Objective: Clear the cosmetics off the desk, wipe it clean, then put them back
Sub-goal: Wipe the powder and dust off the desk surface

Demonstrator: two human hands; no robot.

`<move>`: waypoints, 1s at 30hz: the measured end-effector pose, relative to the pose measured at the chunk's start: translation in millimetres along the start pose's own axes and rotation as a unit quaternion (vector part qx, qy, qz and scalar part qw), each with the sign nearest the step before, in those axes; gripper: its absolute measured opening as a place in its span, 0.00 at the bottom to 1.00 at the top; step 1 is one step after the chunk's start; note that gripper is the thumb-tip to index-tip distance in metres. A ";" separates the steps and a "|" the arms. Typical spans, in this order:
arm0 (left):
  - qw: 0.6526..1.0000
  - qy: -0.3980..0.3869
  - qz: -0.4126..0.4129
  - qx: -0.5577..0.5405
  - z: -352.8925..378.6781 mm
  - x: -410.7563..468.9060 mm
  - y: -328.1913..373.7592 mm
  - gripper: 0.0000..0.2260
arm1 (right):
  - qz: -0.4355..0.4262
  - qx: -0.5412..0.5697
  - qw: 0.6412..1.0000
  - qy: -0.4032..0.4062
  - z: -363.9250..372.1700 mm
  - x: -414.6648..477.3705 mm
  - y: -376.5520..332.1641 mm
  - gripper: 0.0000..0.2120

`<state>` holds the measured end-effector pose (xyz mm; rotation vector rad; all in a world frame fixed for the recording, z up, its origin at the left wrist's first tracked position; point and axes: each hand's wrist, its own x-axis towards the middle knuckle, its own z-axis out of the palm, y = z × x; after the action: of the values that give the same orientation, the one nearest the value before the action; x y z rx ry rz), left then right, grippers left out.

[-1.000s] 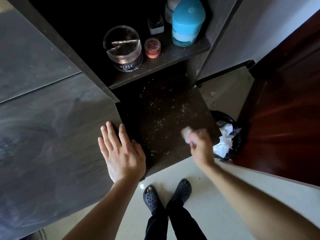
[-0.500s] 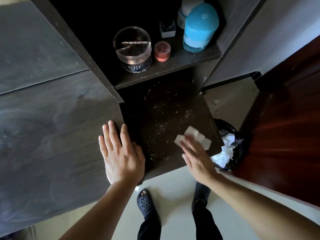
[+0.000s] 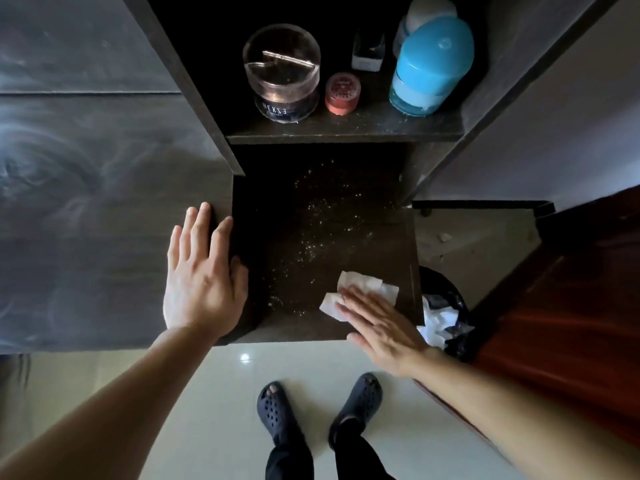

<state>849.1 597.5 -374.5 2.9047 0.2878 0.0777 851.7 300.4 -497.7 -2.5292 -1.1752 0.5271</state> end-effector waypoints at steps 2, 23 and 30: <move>1.000 0.001 -0.001 -0.003 -0.5 -1.6 2.5 0.25 | 0.046 -0.033 0.998 0.007 -23.3 17.2 42.0 0.28; 1.000 0.002 -0.006 -0.015 -2.1 -1.6 2.8 0.26 | 0.351 0.046 0.929 0.107 -92.3 206.3 100.5 0.27; 1.000 -0.004 -0.011 -0.017 -4.4 -2.7 4.0 0.26 | 0.023 0.042 0.999 0.011 -53.6 104.5 46.6 0.23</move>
<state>846.8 594.1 -369.4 2.8675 0.3131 0.0671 969.1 346.4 -490.5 -2.4891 -1.0661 0.5471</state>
